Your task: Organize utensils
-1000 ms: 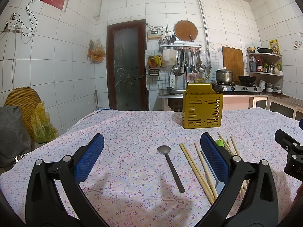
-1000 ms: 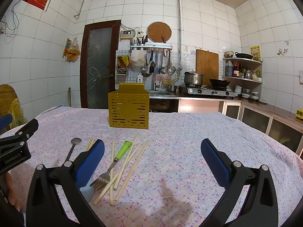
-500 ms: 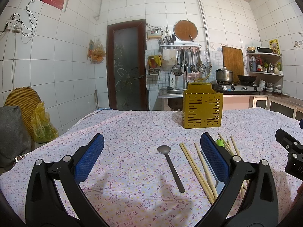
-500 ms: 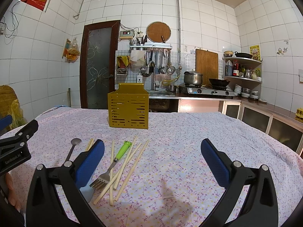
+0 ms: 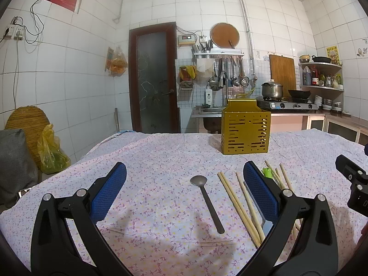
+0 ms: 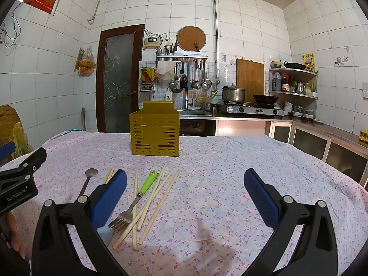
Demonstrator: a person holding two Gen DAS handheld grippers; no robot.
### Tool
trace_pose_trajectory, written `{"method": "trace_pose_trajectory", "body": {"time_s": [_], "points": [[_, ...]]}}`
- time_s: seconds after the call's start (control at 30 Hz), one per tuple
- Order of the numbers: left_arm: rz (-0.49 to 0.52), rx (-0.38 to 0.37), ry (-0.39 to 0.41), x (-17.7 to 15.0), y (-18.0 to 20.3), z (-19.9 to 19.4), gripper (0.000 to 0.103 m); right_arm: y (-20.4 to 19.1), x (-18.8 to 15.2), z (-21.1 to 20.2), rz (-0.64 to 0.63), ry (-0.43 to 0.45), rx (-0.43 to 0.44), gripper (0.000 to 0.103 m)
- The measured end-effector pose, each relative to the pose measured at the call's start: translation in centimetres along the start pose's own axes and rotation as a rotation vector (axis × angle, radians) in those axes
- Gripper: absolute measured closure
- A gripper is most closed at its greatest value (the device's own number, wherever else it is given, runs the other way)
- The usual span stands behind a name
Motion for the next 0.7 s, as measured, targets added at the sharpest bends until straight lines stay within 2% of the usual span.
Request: {"method": "trace_pose_trajectory", "body": {"time_s": [0.7], "points": [[0.008, 0.004, 0.003, 0.08, 0.1, 0.05, 0.005, -0.27, -0.07, 0.0, -0.006, -0.002, -0.006, 0.004]]}}
Point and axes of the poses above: each gripper's, at about its wrist camera, not at the fingertips, and z roughly the way its jaws point, y to its right, x to its top, the point moved 9 cm from there along z, roughly the way its jaws point, and after that the axes turned 1 degree about x, right-handed, at the moved point
